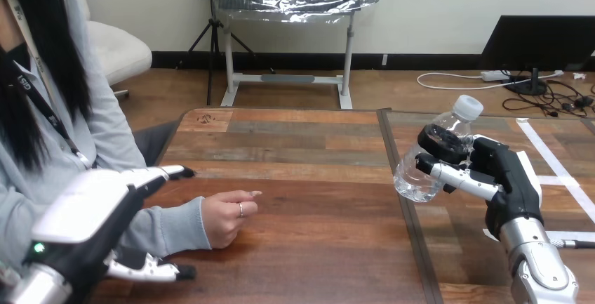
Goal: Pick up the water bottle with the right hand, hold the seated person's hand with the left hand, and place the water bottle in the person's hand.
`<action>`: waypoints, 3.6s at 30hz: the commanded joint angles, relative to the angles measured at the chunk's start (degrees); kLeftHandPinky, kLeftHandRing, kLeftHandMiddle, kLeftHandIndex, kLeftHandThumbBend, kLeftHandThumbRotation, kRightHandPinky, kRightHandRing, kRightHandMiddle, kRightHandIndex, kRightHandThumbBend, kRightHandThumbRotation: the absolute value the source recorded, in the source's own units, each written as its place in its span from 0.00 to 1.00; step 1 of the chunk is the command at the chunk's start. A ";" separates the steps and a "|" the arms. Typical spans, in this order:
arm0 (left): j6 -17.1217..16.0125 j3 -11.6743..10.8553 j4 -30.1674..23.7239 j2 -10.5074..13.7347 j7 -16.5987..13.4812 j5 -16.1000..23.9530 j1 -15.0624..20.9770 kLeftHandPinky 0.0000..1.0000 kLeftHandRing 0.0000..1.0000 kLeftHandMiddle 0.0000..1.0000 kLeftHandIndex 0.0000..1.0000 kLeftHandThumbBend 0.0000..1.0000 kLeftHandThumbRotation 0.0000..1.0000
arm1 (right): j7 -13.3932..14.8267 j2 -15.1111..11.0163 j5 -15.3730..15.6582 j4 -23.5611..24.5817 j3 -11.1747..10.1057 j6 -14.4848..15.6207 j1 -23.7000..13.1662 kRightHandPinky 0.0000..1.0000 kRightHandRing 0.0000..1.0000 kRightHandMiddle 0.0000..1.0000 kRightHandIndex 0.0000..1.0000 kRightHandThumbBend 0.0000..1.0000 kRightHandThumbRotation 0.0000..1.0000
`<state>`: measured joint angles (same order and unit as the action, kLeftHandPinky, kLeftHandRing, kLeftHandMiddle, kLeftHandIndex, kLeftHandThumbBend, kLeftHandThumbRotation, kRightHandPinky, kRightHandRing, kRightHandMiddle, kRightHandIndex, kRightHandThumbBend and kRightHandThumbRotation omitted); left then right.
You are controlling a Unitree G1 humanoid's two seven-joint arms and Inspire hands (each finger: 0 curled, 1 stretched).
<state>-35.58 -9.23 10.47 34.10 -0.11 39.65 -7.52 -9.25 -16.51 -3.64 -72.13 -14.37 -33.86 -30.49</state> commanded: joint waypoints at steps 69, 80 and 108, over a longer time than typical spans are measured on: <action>8.31 21.61 29.06 8.21 -2.66 5.77 26.82 0.75 0.77 0.78 0.80 1.00 0.36 | -8.28 0.45 -7.54 15.69 -1.33 -2.80 0.78 0.27 0.33 0.42 0.46 0.69 0.00; 9.07 22.87 29.34 8.00 -0.69 4.79 27.43 0.61 0.67 0.71 0.73 1.00 0.34 | -8.06 0.31 -7.90 18.21 -1.12 -2.84 2.26 0.26 0.33 0.43 0.46 0.69 0.00; 7.61 23.42 28.58 7.51 0.91 0.87 26.29 0.37 0.42 0.48 0.49 1.00 0.16 | -10.10 0.93 -9.69 23.90 -0.66 -1.81 5.12 0.26 0.32 0.42 0.46 0.68 0.00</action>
<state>-28.35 13.06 39.36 41.67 0.52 40.80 16.59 -19.31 -15.86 -12.35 -52.63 -14.47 -34.29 -22.74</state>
